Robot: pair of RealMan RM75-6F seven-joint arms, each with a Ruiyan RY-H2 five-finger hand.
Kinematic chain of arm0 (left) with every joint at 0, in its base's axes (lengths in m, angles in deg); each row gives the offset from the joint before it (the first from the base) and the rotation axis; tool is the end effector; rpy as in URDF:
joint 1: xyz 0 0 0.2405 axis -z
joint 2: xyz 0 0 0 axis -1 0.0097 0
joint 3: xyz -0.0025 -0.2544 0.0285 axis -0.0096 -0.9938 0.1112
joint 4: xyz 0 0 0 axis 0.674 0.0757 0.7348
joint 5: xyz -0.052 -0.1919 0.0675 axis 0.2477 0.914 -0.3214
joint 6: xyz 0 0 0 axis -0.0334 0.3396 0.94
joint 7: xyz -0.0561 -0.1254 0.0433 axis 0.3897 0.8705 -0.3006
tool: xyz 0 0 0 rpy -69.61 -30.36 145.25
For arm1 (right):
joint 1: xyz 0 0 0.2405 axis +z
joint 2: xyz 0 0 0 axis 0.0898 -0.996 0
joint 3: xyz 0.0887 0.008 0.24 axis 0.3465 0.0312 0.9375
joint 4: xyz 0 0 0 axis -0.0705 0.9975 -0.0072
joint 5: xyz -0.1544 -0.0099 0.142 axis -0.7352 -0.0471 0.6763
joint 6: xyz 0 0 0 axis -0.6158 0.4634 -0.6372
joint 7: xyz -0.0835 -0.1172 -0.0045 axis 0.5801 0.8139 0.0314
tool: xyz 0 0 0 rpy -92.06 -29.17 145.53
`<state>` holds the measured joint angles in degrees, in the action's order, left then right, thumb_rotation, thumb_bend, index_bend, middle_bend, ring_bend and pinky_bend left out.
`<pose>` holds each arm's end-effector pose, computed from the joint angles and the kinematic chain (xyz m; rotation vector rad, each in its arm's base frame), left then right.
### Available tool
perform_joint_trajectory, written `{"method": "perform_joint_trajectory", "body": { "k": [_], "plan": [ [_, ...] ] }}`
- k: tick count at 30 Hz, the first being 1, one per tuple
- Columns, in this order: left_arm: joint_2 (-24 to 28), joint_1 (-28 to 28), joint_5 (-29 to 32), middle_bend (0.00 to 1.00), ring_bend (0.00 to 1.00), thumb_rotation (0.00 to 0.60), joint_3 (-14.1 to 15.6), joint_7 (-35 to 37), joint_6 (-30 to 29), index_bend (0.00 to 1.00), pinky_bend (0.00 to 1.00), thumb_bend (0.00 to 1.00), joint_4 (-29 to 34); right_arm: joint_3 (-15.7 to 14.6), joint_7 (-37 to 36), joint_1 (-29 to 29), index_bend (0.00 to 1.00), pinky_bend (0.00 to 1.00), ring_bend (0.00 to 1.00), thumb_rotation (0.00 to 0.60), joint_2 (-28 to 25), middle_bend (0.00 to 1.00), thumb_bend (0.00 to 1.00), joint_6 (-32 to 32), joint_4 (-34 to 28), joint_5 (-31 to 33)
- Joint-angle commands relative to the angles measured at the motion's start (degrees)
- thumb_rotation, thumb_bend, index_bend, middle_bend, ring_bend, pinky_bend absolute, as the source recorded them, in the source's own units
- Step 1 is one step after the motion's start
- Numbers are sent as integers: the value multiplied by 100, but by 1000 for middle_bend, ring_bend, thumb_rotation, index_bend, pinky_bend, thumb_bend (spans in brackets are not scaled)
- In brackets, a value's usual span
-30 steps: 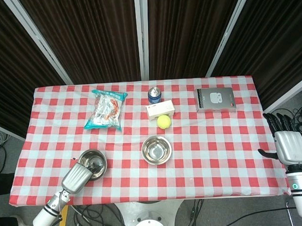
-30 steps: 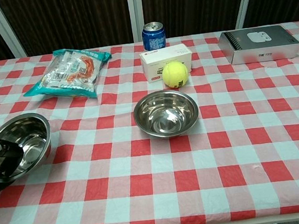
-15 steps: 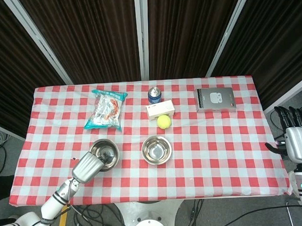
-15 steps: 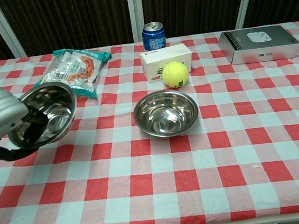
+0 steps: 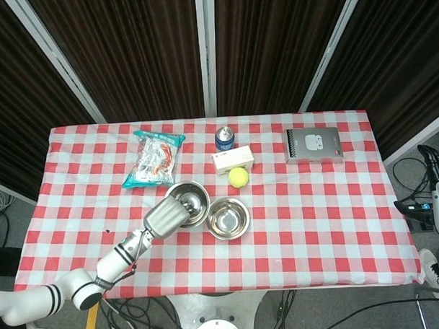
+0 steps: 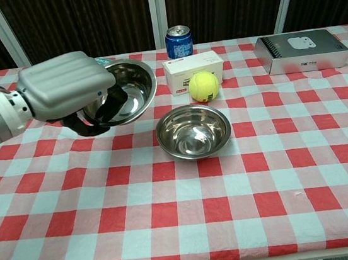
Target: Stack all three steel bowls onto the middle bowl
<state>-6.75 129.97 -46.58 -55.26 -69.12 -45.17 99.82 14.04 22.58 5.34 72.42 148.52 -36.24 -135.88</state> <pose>-0.1246 0.3086 -0.0358 -2.1937 -0.2963 -0.9256 -0.2612 -0.2374 0.2365 1.2462 -0.7697 1.0269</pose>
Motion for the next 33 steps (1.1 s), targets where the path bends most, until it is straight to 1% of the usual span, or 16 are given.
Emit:
{"method": "perform_joint_trajectory", "body": {
  "k": [1, 7, 11, 17, 23, 33],
  "plan": [
    [-178, 74, 262, 740, 1000, 600, -10, -226, 166, 713, 1000, 333, 91, 16, -23, -11, 56, 0, 0, 600, 1, 108, 26, 19, -34, -5],
    [-265, 125, 414, 743, 1000, 600, 151, -676, 256, 716, 1000, 333, 504, 47, -76, -51, 56, 0, 0, 600, -58, 108, 27, 103, -104, -41],
    [-333, 258, 456, 745, 1000, 600, 167, -842, 360, 719, 1000, 332, 557, 110, -201, -141, 56, 0, 0, 600, -138, 110, 26, 296, -157, -63],
    [-503, 468, 399, 746, 1000, 600, 171, -860, 407, 719, 1000, 333, 477, 167, -327, -214, 56, 0, 0, 600, -264, 112, 26, 388, -176, -35],
    [-694, 681, 361, 746, 1000, 600, 162, -756, 486, 719, 1000, 333, 166, 180, -444, -230, 56, 0, 0, 600, -281, 112, 26, 390, -166, -51],
    [-809, 1056, 505, 745, 1000, 600, 18, -597, 713, 719, 1000, 335, -257, 222, -493, -263, 56, 0, 0, 600, -249, 113, 26, 498, -131, -78]
  ]
}}
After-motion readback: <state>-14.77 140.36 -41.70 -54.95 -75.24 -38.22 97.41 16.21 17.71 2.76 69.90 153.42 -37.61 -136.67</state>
